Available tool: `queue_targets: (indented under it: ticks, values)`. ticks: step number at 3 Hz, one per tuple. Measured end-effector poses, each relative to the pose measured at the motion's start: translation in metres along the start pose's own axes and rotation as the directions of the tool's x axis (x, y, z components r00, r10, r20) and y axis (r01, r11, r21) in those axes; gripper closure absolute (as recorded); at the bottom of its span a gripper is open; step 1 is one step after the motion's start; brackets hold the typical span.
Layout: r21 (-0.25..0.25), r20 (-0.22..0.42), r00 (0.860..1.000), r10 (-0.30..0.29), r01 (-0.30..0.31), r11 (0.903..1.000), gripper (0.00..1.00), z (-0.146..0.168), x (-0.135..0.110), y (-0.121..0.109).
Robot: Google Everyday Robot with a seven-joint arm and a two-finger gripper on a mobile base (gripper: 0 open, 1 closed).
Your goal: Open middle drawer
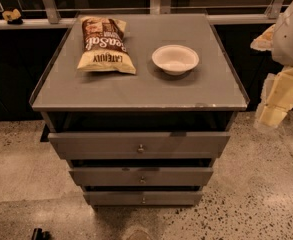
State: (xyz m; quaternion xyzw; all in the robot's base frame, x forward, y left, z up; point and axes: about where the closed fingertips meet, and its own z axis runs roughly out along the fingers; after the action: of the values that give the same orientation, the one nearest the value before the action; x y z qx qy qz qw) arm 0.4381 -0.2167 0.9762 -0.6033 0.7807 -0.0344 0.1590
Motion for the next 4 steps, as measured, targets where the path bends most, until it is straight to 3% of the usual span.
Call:
queue_targets:
  ticks: [1, 2, 4]
  values:
    - [0.013, 0.001, 1.000, 0.007, -0.007, 0.9999, 0.00, -0.001, 0.002, 0.005]
    - [0.046, 0.015, 1.000, 0.020, -0.021, 0.9987, 0.00, 0.004, 0.008, 0.025]
    - [0.035, 0.024, 0.999, 0.038, -0.039, 0.9986, 0.00, 0.065, 0.022, 0.075]
